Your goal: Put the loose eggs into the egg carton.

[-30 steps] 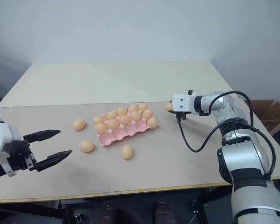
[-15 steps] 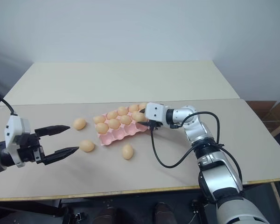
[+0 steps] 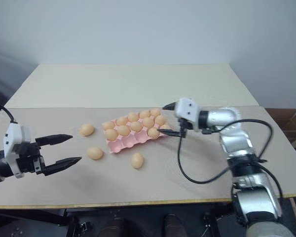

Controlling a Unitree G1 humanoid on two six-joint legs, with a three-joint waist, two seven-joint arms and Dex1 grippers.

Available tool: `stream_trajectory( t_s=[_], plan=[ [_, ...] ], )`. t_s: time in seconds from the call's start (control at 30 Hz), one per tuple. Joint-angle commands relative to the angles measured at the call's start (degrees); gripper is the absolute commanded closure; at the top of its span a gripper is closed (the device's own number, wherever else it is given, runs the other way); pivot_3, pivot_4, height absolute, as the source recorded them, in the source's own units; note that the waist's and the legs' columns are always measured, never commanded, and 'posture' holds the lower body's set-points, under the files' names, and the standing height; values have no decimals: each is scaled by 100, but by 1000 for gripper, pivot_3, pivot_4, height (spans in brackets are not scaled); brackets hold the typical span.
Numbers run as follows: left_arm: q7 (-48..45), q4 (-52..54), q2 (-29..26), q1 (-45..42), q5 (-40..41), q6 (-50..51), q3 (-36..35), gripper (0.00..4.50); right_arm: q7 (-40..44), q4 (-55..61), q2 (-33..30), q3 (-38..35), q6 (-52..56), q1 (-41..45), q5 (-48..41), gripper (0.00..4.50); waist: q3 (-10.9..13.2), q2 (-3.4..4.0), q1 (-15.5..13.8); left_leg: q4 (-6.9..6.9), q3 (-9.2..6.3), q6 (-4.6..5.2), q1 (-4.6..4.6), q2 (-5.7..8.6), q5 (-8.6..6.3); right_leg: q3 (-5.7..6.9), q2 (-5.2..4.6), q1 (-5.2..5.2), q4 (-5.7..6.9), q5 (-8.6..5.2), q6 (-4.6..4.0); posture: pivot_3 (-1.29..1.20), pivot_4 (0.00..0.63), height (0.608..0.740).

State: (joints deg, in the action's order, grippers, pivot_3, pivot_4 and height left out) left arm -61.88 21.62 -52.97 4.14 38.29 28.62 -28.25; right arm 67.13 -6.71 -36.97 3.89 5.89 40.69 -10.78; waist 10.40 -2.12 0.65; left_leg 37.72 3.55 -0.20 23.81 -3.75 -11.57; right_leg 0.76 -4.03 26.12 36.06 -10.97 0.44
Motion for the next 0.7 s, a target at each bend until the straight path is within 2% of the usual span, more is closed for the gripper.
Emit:
stream_trajectory(
  t_s=[0.03, 0.17, 0.33, 0.47, 0.7],
  plan=[
    [-194, -43, -153, 113, 2, -135, -378, 0, 243, 1151, -601, -774, 1069, -523, -1005, 9, 0, 0, -20, 0, 0, 0, 0, 0, 0, 1, -1, 0, 0, -1, -1, 0, 150, 740],
    [-446, -217, -255, 354, -21, -156, -672, 0, 120, 2023, -1131, -1644, 2124, -1413, -1954, 9, -1, -2, -30, 1, 3, -1, -3, 0, -1, 0, -4, 0, -1, -21, -33, 0, 150, 740],
    [-621, -414, -241, 639, 18, -118, -1031, 0, 289, 2803, -1530, -2745, 2475, -2952, -2558, 9, -2, -3, -29, 2, 5, -2, -9, -4, -1, -1, -2, -1, 0, -22, -35, 0, 150, 740],
    [-644, -259, -167, 792, 95, -84, -1025, 0, 193, 2960, -1592, -2800, 2331, -3492, -2518, 9, -4, -6, -21, 5, 10, -3, -7, -2, -2, -4, -7, -1, -5, -21, -33, 0, 150, 740],
    [-570, -97, -153, 750, 190, 23, -1052, 0, -1, 2903, -1593, -2460, 2289, -3161, -2492, 9, -5, -8, -3, 7, 15, -20, -8, -2, -12, -4, -8, 1, -5, -20, -31, 0, 150, 740]
  ],
)
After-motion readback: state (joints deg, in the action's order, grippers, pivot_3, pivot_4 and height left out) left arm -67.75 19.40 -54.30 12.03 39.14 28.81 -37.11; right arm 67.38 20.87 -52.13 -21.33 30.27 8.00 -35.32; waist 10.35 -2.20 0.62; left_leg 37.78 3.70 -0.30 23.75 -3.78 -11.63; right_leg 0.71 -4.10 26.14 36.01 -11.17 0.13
